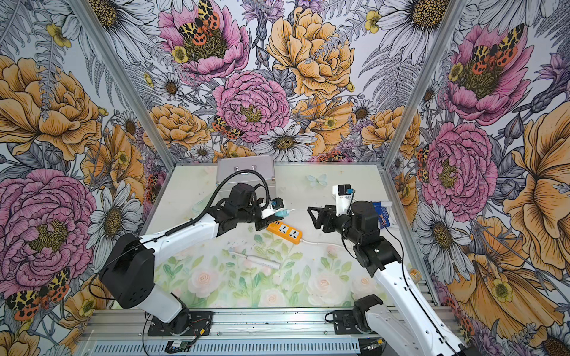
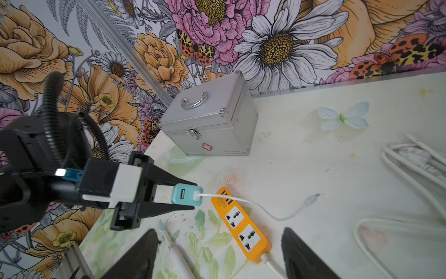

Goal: Charge the electric toothbrush
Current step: Pick up the plug from the center of the board, then insert the plug into the socket.

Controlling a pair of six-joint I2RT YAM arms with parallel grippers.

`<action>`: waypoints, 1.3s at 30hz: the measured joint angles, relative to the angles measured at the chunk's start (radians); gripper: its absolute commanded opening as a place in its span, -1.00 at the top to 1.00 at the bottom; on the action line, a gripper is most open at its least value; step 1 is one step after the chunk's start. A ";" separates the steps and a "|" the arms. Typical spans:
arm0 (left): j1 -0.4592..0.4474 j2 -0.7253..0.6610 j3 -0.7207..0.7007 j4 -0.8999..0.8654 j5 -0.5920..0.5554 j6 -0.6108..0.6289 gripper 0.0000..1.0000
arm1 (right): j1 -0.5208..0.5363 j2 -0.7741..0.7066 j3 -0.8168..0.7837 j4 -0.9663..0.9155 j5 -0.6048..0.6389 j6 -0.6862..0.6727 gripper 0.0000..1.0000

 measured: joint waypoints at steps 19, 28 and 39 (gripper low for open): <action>-0.097 0.051 0.036 0.199 -0.031 -0.283 1.00 | 0.063 0.102 0.037 -0.053 -0.064 0.162 -0.34; -0.116 0.064 0.057 0.218 -0.032 -0.287 1.00 | 0.093 0.150 0.037 -0.053 -0.032 0.167 -0.39; -0.141 0.066 0.057 0.218 -0.032 -0.287 1.00 | 0.097 0.232 0.037 -0.016 0.019 0.194 -0.37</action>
